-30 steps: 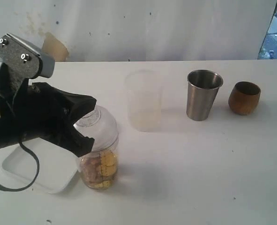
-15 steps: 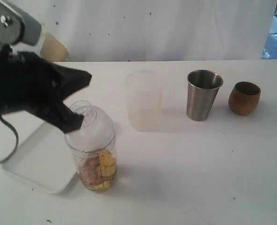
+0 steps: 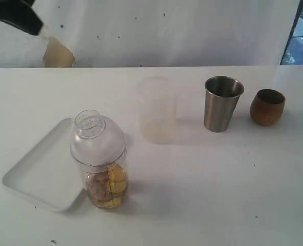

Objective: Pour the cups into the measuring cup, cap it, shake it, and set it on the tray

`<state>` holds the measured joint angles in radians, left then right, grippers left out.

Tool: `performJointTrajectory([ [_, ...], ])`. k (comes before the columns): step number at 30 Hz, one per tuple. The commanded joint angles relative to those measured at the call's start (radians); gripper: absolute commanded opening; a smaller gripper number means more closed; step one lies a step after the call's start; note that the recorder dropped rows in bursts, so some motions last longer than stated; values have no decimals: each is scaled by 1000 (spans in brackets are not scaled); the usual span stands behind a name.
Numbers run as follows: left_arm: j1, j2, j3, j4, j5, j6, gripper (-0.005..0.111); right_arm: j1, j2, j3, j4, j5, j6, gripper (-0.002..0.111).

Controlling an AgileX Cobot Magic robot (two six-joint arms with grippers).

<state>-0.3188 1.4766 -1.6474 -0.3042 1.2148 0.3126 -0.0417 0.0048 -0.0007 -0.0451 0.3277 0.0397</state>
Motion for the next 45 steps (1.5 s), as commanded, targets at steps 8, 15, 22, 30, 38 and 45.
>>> performJointTrajectory([
  [8, -325, -7, 198, 165, 6, 185, 0, -10, -5, 1, -2, -9, 2, 0],
  [15, -345, -9, 247, 163, 6, 185, 0, -10, -5, 1, -2, -9, 2, 0],
  [22, -345, -9, 314, 163, -86, 225, 0, -10, -5, 1, -2, -9, 2, 0],
  [30, -345, -10, 268, 156, -42, 242, 0, -10, -5, 1, -2, -9, 2, 0],
  [38, -345, -20, 215, 156, 6, 242, 0, -10, -5, 1, -2, -9, 2, 0],
  [45, -345, 5, 221, 186, -28, 249, 0, -10, -5, 1, -2, -8, 2, 0],
])
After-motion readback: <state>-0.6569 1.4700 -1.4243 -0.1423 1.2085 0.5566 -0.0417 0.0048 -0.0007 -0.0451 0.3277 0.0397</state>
